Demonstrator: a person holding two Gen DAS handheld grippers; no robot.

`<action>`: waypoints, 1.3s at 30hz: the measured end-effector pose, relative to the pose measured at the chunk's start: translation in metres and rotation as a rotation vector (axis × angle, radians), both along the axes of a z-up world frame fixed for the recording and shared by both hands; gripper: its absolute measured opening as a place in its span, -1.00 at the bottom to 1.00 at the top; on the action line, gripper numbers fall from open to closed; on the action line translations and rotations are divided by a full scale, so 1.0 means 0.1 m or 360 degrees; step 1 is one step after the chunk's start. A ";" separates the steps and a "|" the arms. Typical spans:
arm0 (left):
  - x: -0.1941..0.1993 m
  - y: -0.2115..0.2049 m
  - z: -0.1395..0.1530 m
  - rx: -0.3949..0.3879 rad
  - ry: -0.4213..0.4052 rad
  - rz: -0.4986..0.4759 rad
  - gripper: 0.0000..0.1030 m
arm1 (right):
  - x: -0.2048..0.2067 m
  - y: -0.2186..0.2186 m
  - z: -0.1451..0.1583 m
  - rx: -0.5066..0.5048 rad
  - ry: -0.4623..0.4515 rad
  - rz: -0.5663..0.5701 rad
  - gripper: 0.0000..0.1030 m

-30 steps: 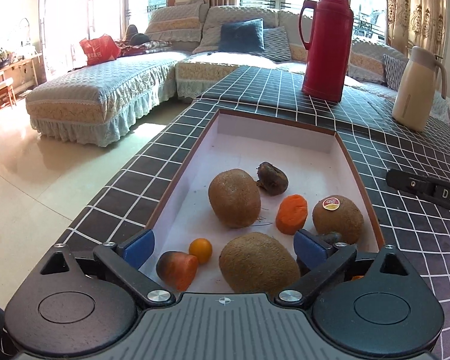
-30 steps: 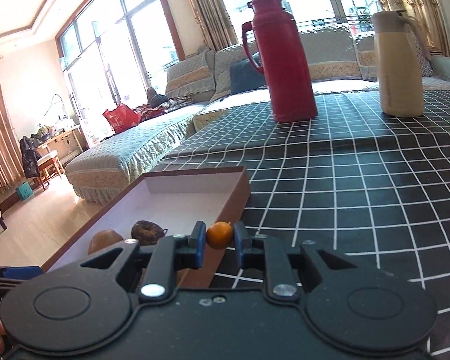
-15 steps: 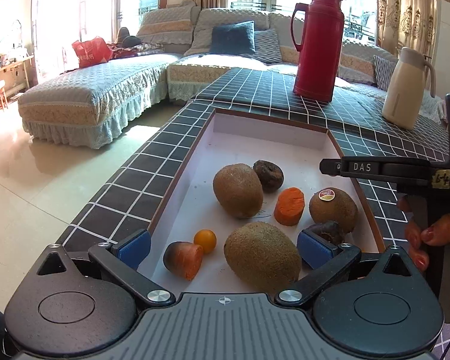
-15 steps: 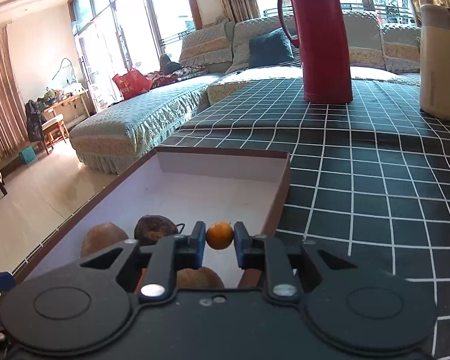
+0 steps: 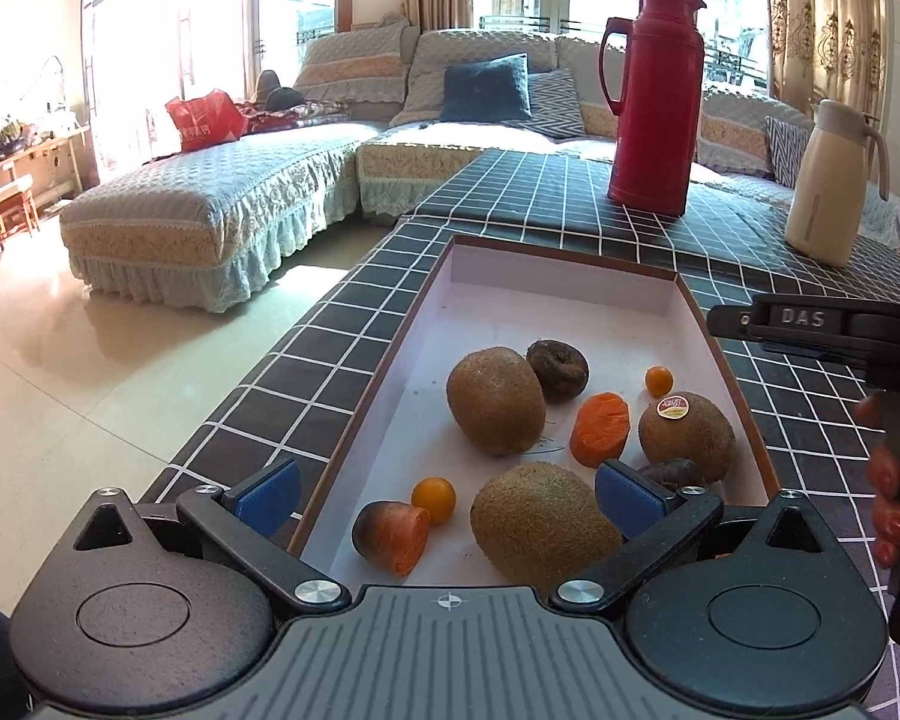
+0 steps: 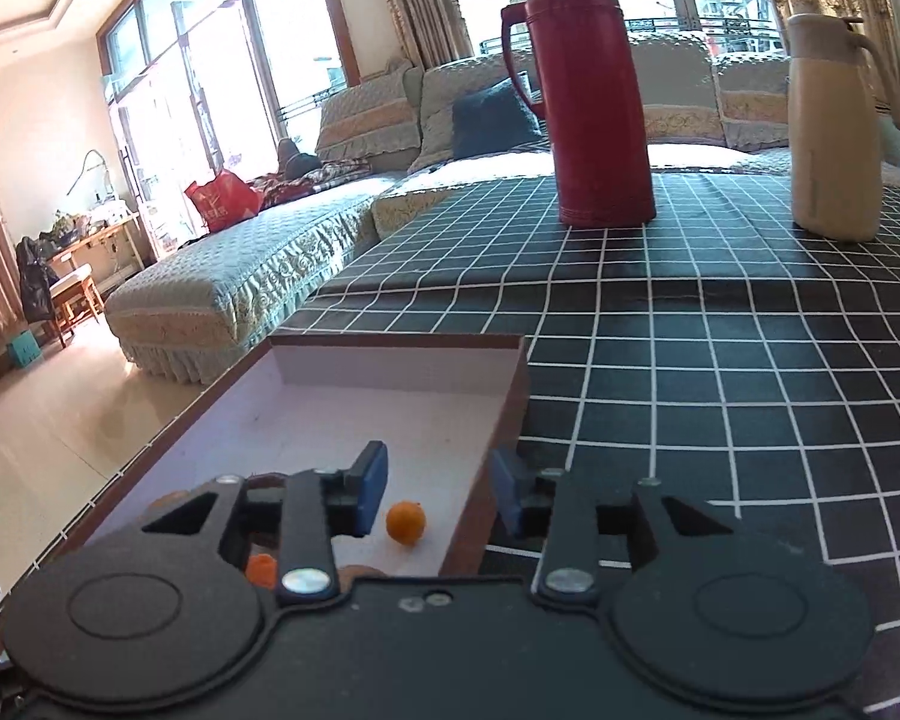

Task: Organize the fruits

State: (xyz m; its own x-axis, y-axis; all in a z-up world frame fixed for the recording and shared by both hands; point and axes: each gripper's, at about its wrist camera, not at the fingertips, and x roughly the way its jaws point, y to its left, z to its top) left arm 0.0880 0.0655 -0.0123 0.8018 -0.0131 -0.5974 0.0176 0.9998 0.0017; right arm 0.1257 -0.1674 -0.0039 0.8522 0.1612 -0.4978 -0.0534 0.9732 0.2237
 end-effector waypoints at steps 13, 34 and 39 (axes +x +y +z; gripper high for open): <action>-0.47 -0.09 -0.05 0.0197 0.0008 0.0031 1.00 | -0.82 0.04 -0.05 -0.0044 0.0043 -0.0048 0.79; -0.73 0.10 0.04 0.0160 -0.0015 0.0099 1.00 | -1.51 0.60 -0.06 -0.0303 -0.0091 -0.0256 1.00; -0.70 0.11 0.02 0.0138 0.0007 0.0119 1.00 | -1.49 0.51 -0.07 -0.0300 -0.0073 -0.0301 1.00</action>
State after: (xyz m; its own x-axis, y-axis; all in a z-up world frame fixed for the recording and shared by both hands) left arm 0.0182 0.0769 -0.0101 0.7959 0.0983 -0.5973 -0.0566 0.9945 0.0882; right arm -0.0228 -0.1166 -0.0106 0.8807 -0.0949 -0.4640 0.1273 0.9911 0.0390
